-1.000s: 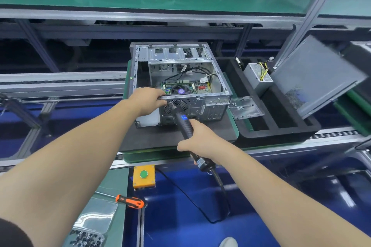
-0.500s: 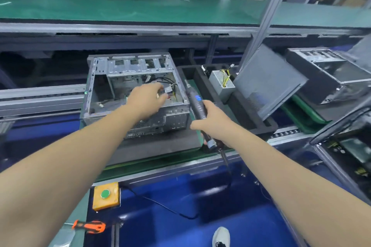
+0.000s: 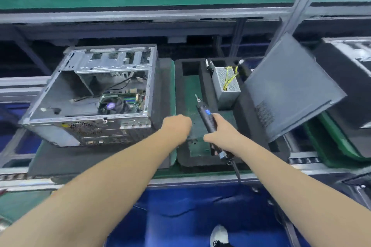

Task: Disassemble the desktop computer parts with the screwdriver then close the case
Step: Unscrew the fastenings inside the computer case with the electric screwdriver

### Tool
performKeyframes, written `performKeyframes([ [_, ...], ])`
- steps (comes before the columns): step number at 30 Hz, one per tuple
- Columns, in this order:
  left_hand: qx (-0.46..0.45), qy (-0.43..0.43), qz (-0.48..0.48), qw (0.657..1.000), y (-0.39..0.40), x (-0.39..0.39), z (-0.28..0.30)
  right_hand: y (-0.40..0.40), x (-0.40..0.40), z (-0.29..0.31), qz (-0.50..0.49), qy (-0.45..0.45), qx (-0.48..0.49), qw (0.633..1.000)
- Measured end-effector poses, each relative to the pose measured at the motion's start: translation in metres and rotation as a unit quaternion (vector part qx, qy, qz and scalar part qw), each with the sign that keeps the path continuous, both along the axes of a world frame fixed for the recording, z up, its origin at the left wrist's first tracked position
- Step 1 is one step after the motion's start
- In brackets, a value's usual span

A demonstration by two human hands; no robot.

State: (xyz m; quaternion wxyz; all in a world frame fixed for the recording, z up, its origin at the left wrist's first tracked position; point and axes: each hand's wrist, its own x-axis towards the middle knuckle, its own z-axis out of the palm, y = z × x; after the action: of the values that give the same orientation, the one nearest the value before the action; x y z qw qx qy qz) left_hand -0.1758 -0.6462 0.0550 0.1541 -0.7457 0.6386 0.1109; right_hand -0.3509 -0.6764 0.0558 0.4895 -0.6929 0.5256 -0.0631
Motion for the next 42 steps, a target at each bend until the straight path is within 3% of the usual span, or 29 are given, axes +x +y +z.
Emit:
performKeyframes([
  [8,0.012,0.038,0.212,0.976,-0.022,-0.033,-0.037,-0.046,-0.016,-0.014,0.084,-0.011,0.021,0.996],
  [15,0.031,0.030,0.261,0.964,-0.033,-0.042,-0.042,-0.071,-0.016,-0.014,0.110,-0.031,0.033,0.993],
  [20,-0.014,0.072,0.310,0.948,-0.037,-0.039,-0.041,-0.079,-0.011,-0.011,0.137,-0.033,0.043,0.989],
  [27,-0.010,0.080,0.291,0.953,-0.028,-0.017,-0.035,-0.084,-0.007,-0.016,0.147,-0.029,0.047,0.988],
  [33,0.031,-0.004,0.265,0.964,-0.032,-0.015,-0.031,-0.083,-0.005,-0.023,0.146,-0.031,0.056,0.987],
  [42,0.074,0.004,0.265,0.961,-0.041,-0.023,-0.036,-0.087,-0.003,-0.026,0.138,-0.045,0.066,0.987],
])
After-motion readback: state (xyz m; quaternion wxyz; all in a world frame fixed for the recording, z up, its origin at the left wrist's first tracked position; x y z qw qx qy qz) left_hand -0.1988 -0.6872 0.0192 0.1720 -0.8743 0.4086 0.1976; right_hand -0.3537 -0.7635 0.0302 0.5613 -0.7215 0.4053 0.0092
